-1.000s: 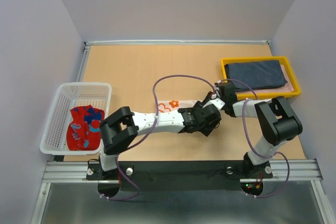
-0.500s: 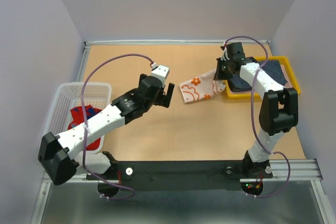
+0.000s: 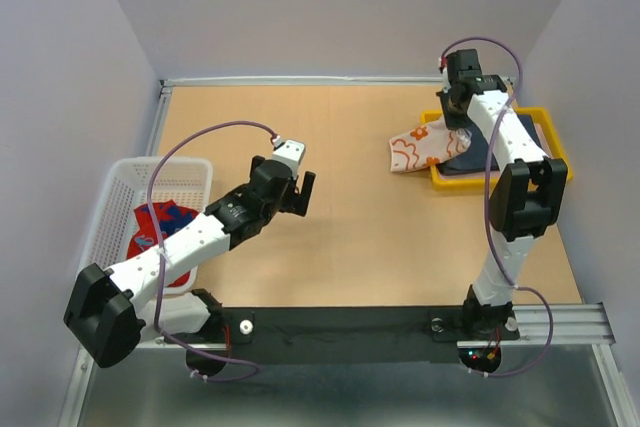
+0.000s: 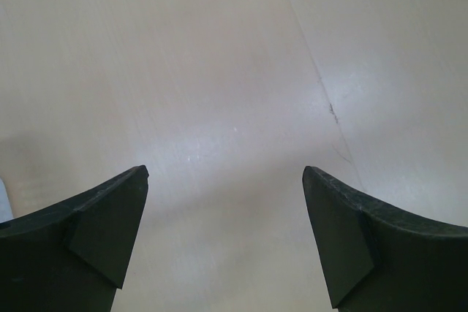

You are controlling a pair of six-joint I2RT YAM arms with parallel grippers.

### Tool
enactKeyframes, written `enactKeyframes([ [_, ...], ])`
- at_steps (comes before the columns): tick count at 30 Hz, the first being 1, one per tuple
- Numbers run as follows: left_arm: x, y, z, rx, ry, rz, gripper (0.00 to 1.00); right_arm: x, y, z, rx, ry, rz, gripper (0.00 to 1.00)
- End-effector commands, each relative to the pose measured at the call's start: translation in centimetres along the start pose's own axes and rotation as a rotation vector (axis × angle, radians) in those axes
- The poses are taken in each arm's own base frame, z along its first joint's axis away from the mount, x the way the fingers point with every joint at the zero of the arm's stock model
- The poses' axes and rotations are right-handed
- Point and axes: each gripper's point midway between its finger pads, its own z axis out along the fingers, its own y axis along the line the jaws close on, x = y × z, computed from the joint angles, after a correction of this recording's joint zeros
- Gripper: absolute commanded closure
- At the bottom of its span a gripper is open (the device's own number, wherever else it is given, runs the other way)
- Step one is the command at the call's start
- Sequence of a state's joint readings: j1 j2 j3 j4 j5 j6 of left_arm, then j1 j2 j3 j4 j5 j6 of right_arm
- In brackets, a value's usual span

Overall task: Fold and stack the towels
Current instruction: Neatly place the folded towel into the bin

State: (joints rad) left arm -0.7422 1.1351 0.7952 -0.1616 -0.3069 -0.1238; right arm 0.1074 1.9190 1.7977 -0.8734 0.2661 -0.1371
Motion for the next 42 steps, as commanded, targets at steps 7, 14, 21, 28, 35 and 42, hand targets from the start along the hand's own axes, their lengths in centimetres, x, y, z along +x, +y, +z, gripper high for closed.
enactKeyframes([
  [7, -1.8, 0.2, -0.2, -0.019, -0.082, -0.031, 0.03, -2.2, -8.6, -2.0, 0.320, -0.004, -0.030, 1.00],
  [14, -1.5, -0.4, 0.0, -0.023, -0.070, -0.015, 0.03, -2.7, -10.9, -2.2, 0.423, 0.007, -0.028, 1.00],
  [21, -1.5, -0.4, 0.0, -0.027, -0.066, -0.011, 0.03, -3.1, -11.8, -1.9, 0.475, 0.016, -0.054, 0.99],
  [28, -1.4, -0.4, 0.1, -0.034, -0.061, -0.009, 0.03, -3.3, -12.5, -1.7, 0.517, 0.026, -0.079, 1.00],
  [35, -1.3, -0.6, 0.2, -0.027, -0.057, -0.010, 0.04, -3.6, -12.8, -0.6, 0.544, 0.032, -0.111, 1.00],
  [42, -1.1, -0.7, 0.3, -0.020, -0.050, -0.006, 0.04, -3.9, -12.6, 1.4, 0.555, 0.035, -0.120, 0.99],
])
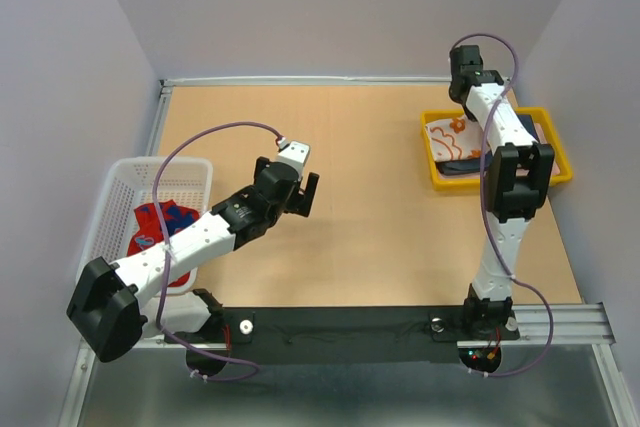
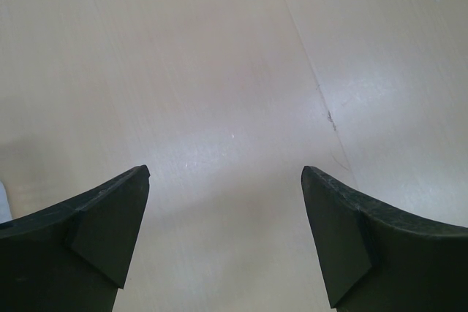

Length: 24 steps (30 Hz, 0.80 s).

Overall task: Fold and stack the towels
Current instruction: Neatly place the folded towel into the bin

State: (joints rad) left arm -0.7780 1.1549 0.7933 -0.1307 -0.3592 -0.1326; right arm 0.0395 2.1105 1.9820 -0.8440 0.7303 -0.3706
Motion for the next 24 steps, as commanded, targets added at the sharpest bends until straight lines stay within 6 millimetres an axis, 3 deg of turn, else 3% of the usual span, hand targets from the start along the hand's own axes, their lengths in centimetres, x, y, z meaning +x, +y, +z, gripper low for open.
enactKeyframes([
  [1, -0.9, -0.2, 0.1, -0.001, -0.030, -0.014, 0.04, -2.4, -1.9, 0.2, 0.068, -0.067, 0.070, 1.00],
  [9, -0.9, -0.1, 0.1, -0.005, -0.033, -0.014, 0.04, -1.6, 0.2, 3.1, 0.087, -0.017, 0.063, 0.99],
  [13, -0.9, -0.1, 0.2, -0.005, -0.033, -0.015, 0.04, -0.8, 1.0, 4.6, 0.101, 0.014, 0.097, 0.91],
  [16, -0.9, -0.1, 0.2, -0.006, -0.033, -0.017, 0.05, -0.2, 0.9, 5.4, 0.137, 0.037, 0.126, 0.62],
  [17, -0.8, -0.1, 0.2, -0.006, -0.031, -0.015, 0.05, -0.1, 0.6, 5.5, 0.158, 0.043, 0.136, 0.48],
  [18, -0.8, -0.1, 0.3, -0.005, -0.031, -0.015, 0.05, 0.8, -0.8, 6.4, 0.190, 0.070, 0.169, 0.42],
  [19, -0.8, 0.0, 0.3, -0.007, -0.034, -0.016, 0.05, 1.0, -1.6, 6.7, 0.235, 0.083, 0.207, 0.29],
  [22, -0.8, 0.0, 0.2, -0.004, -0.034, -0.017, 0.05, 2.1, -4.2, 7.5, 0.320, 0.115, 0.290, 0.15],
  [24, -0.9, 0.2, 0.2, -0.006, -0.040, -0.020, 0.05, 2.8, -5.8, 7.7, 0.361, 0.129, 0.343, 0.12],
])
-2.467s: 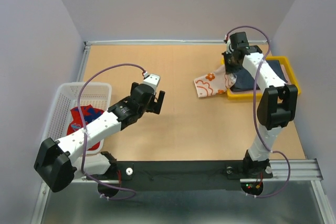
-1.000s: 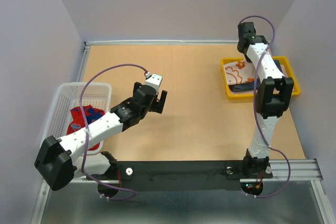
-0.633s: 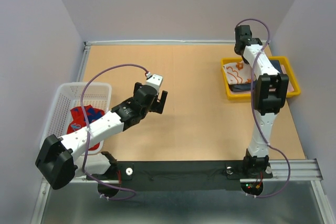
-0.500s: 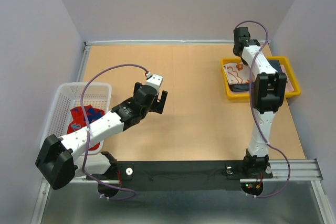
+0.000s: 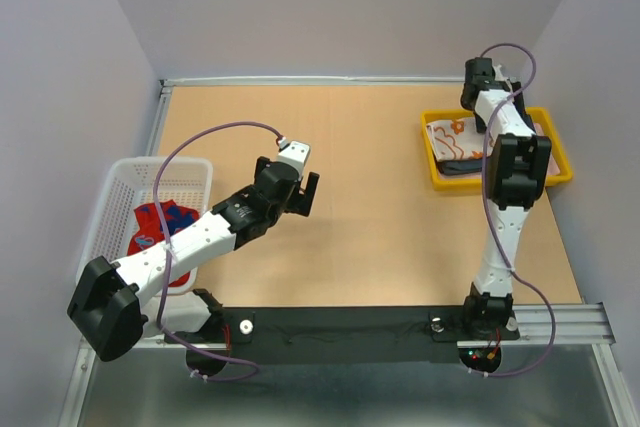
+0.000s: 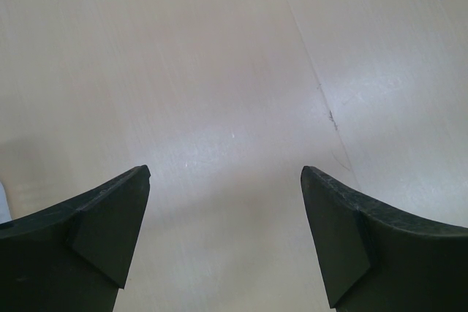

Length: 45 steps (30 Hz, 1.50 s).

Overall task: Fold and stack the towels
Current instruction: Neatly place the folded towel into the bin, then grab crumpled towel

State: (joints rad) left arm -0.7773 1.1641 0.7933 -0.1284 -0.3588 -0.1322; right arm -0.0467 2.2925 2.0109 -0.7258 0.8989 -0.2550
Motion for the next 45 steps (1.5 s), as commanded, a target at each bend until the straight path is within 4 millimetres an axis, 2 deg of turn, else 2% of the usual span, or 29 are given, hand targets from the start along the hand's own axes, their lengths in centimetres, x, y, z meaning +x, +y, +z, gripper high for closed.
enactKeyframes([
  [1, -1.2, 0.3, 0.0, -0.005, -0.050, -0.024, 0.05, -0.6, -5.7, 1.1, 0.169, 0.002, 0.253, 0.10],
  [2, -1.4, 0.4, -0.1, -0.006, -0.056, -0.029, 0.05, -0.6, -6.6, 0.7, 0.178, -0.005, 0.284, 0.04],
  [7, -2.1, 1.4, -0.5, -0.027, -0.089, -0.064, 0.05, 0.0, -7.9, -1.3, 0.128, -0.034, 0.389, 0.00],
  [8, -2.5, 1.9, -0.7, -0.038, -0.104, -0.079, 0.05, -0.3, -7.4, -1.9, 0.053, -0.055, 0.416, 0.00],
  [9, -2.6, 2.2, -0.7, -0.047, -0.115, -0.090, 0.04, -0.7, -8.6, -3.8, 0.007, -0.096, 0.453, 0.00],
  [10, -3.0, 2.5, -0.8, -0.054, -0.127, -0.107, 0.04, 0.0, -7.9, -4.4, -0.045, -0.096, 0.492, 0.00],
  [11, -3.2, 3.4, -0.7, -0.072, -0.136, -0.133, 0.04, -0.4, -6.7, -5.6, -0.151, -0.122, 0.495, 0.00],
  [12, -3.9, 3.8, -0.6, -0.075, -0.147, -0.157, 0.04, -0.4, -7.7, -7.6, -0.191, -0.161, 0.519, 0.00],
  [13, -4.1, 4.3, -0.6, -0.085, -0.141, -0.197, 0.04, 0.6, -6.7, -8.2, -0.230, -0.149, 0.505, 0.00],
  [14, -4.2, 6.0, -0.2, -0.129, -0.123, -0.238, 0.04, 0.8, -5.6, -9.3, -0.297, -0.161, 0.490, 0.00],
  [15, -4.7, 6.8, -0.4, -0.152, -0.103, -0.261, 0.04, 0.7, -5.9, -11.5, -0.342, -0.202, 0.504, 0.00],
  [16, -4.7, 7.8, -0.4, -0.183, -0.088, -0.315, 0.04, 1.8, -4.5, -12.0, -0.384, -0.189, 0.482, 0.00],
  [17, -4.4, 10.3, -0.2, -0.254, -0.066, -0.363, 0.04, 1.8, -3.4, -13.2, -0.460, -0.204, 0.472, 0.00],
  [18, -4.1, 11.3, -0.2, -0.274, -0.049, -0.397, 0.04, 1.9, -2.4, -14.6, -0.509, -0.220, 0.459, 0.00],
  [19, -3.8, 12.7, -0.6, -0.312, -0.028, -0.432, 0.04, 2.2, -2.4, -15.5, -0.544, -0.233, 0.469, 0.00],
  [20, -3.5, 13.9, -0.9, -0.344, -0.029, -0.485, 0.03, 2.8, -0.2, -17.0, -0.620, -0.235, 0.422, 0.00],
  [21, -2.4, 16.7, -1.6, -0.437, -0.015, -0.536, 0.04, 3.0, 1.3, -18.5, -0.660, -0.246, 0.395, 0.00],
  [23, -1.6, 19.4, -2.8, -0.541, -0.038, -0.597, 0.10, 3.5, 3.4, -21.0, -0.753, -0.268, 0.355, 0.00],
  [24, 0.3, 21.9, -3.6, -0.627, -0.020, -0.662, 0.11, 4.1, 5.5, -22.5, -0.797, -0.274, 0.310, 0.00],
  [26, 2.1, 23.9, -4.4, -0.700, 0.003, -0.724, 0.11, 4.9, 7.7, -23.8, -0.841, -0.281, 0.258, 0.00],
  [27, 3.9, 25.5, -5.3, -0.773, 0.025, -0.782, 0.12, 5.7, 9.5, -25.0, -0.873, -0.281, 0.211, 0.00],
  [28, 4.5, 25.5, -5.4, -0.788, 0.039, -0.791, 0.12, 6.0, 10.4, -25.5, -0.892, -0.284, 0.191, 0.00],
  [29, 5.5, 26.8, -6.1, -0.843, 0.046, -0.819, 0.12, 6.3, 11.1, -26.0, -0.907, -0.288, 0.176, 0.00],
  [31, 7.4, 27.9, -6.8, -0.928, 0.069, -0.882, 0.09, 7.1, 12.6, -27.3, -0.962, -0.304, 0.148, 0.00],
  [33, 9.4, 28.9, -6.8, -0.954, 0.108, -0.954, 0.08, 7.4, 12.9, -28.3, -1.007, -0.328, 0.147, 0.00],
  [36, 12.1, 29.9, -6.2, -0.973, 0.171, -1.046, 0.09, 8.0, 12.9, -28.4, -1.024, -0.339, 0.144, 0.00],
  [42, 17.9, 29.5, -4.5, -1.006, 0.337, -1.120, 0.14, 9.1, 12.2, -28.6, -1.034, -0.357, 0.155, 0.00],
  [44, 19.3, 29.4, -4.4, -1.010, 0.366, -1.149, 0.22, 9.3, 12.0, -28.6, -1.032, -0.363, 0.161, 0.00],
  [45, 19.9, 29.3, -4.1, -1.006, 0.390, -1.154, 0.38, 9.5, 11.9, -28.5, -1.026, -0.364, 0.163, 0.00],
])
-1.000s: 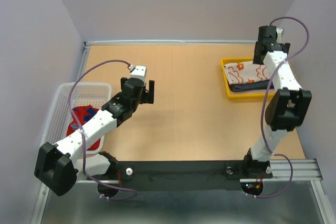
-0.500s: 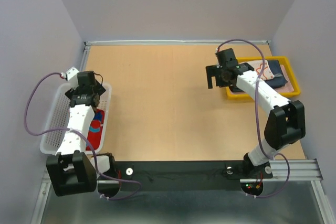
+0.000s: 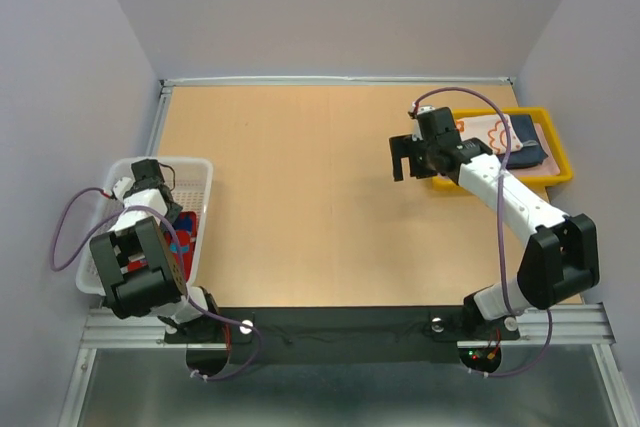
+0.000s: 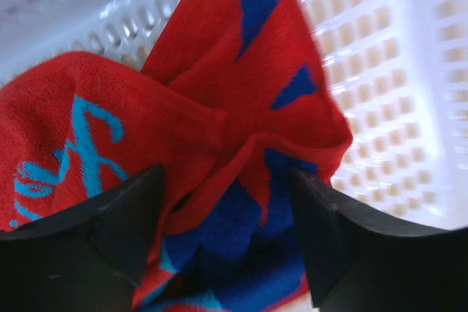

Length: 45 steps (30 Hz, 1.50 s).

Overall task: Fold and stack the towels
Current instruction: Grab crumpled towel, then move the towel to the center of the board

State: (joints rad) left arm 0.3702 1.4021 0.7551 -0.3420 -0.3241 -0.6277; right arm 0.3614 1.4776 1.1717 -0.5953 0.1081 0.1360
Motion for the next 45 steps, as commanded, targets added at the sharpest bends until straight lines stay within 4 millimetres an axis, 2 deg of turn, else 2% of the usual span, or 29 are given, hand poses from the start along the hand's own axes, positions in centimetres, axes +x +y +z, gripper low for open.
enactKeyframes([
  [1, 1.2, 0.5, 1.0, -0.013, 0.052, -0.031, 0.49, -1.0, 0.1, -0.7, -0.012, -0.077, 0.020, 0.00],
  [2, 1.1, 0.4, 0.8, -0.006, 0.053, -0.031, 0.61, -0.9, 0.0, -0.8, -0.009, -0.078, 0.020, 0.00],
  [3, 0.9, 0.3, 0.5, 0.003, 0.048, -0.027, 0.81, -0.6, -0.1, -0.9, -0.009, -0.076, 0.022, 0.00],
  [5, -0.7, -0.1, -0.8, 0.027, -0.001, -0.044, 1.00, -0.6, 0.0, -1.0, -0.013, -0.080, 0.028, 0.00],
  [7, -3.4, -0.9, -2.7, 0.059, -0.072, -0.061, 1.00, -0.6, 0.2, -1.1, -0.026, -0.081, 0.034, 0.00],
  [9, -6.9, -2.5, -6.3, 0.126, -0.186, -0.080, 1.00, -0.2, 0.7, -0.9, -0.056, -0.076, 0.037, 0.00],
  [12, -9.4, -5.5, -11.6, 0.234, -0.299, -0.062, 1.00, 0.3, 0.8, -1.0, -0.068, -0.086, 0.044, 0.00],
  [13, -11.4, -6.4, -14.3, 0.259, -0.372, -0.070, 1.00, 0.3, 0.9, -1.2, -0.072, -0.096, 0.052, 0.00],
  [14, -11.8, -7.6, -16.3, 0.297, -0.406, -0.058, 1.00, 0.2, 0.9, -1.5, -0.075, -0.105, 0.055, 0.00],
  [15, -12.4, -9.6, -20.3, 0.376, -0.463, -0.044, 1.00, 0.1, 0.9, -1.8, -0.079, -0.115, 0.058, 0.00],
  [17, -12.1, -12.2, -24.5, 0.493, -0.488, -0.019, 1.00, -0.7, 0.9, -3.0, -0.082, -0.157, 0.068, 0.00],
  [18, -11.4, -14.6, -28.6, 0.619, -0.491, -0.003, 1.00, -1.1, 0.6, -3.5, -0.071, -0.178, 0.074, 0.00],
  [20, -10.4, -16.8, -32.3, 0.747, -0.474, 0.026, 1.00, -2.2, 0.3, -5.2, -0.066, -0.236, 0.086, 0.00],
  [21, -8.9, -18.6, -35.8, 0.862, -0.448, 0.056, 1.00, -2.8, 0.1, -5.9, -0.059, -0.264, 0.090, 0.00],
  [22, -9.1, -18.9, -36.7, 0.892, -0.450, 0.049, 1.00, -3.1, 0.0, -6.5, -0.055, -0.284, 0.091, 0.00],
  [24, -5.5, -21.1, -40.7, 1.063, -0.400, 0.117, 1.00, -4.1, -0.2, -8.2, -0.056, -0.340, 0.105, 0.00],
  [25, -4.1, -21.6, -41.7, 1.114, -0.381, 0.143, 1.00, -4.3, -0.2, -8.7, -0.060, -0.354, 0.108, 0.00],
  [26, -1.2, -22.1, -43.3, 1.190, -0.336, 0.200, 1.00, -4.4, -0.1, -9.3, -0.069, -0.369, 0.108, 0.00],
  [27, 0.5, -22.5, -44.3, 1.248, -0.305, 0.224, 1.00, -4.7, 0.0, -10.1, -0.084, -0.390, 0.109, 0.00],
  [29, 5.0, -22.8, -43.1, 1.272, -0.243, 0.307, 0.96, -4.8, 0.3, -10.8, -0.109, -0.407, 0.099, 0.00],
  [30, 7.5, -22.5, -44.2, 1.332, -0.214, 0.336, 0.83, -4.7, 0.7, -11.0, -0.132, -0.408, 0.091, 0.00],
  [31, 10.5, -22.2, -41.7, 1.302, -0.181, 0.394, 0.72, -4.7, 0.7, -11.5, -0.140, -0.419, 0.091, 0.00],
  [32, 12.3, -21.8, -41.0, 1.309, -0.160, 0.417, 0.58, -4.3, 0.9, -11.3, -0.148, -0.410, 0.085, 0.00],
  [33, 14.2, -20.9, -41.2, 1.334, -0.145, 0.432, 0.35, -4.0, 1.3, -11.3, -0.175, -0.399, 0.077, 0.00],
  [34, 16.6, -20.0, -38.2, 1.280, -0.120, 0.479, 0.27, -3.8, 1.4, -11.3, -0.176, -0.393, 0.072, 0.00],
  [36, 18.5, -18.6, -36.7, 1.264, -0.093, 0.495, 0.15, -2.7, 2.2, -10.8, -0.224, -0.357, 0.062, 0.00],
  [37, 20.2, -17.6, -34.8, 1.231, -0.078, 0.539, 0.14, -2.2, 2.7, -10.6, -0.253, -0.338, 0.054, 0.00],
  [40, 22.9, -15.9, -32.0, 1.185, -0.033, 0.628, 0.13, -0.4, 3.5, -9.3, -0.290, -0.262, 0.055, 0.02],
  [45, 27.2, -14.2, -29.8, 1.133, 0.050, 0.811, 0.14, 2.8, 5.0, -6.8, -0.363, -0.116, 0.087, 0.16],
])
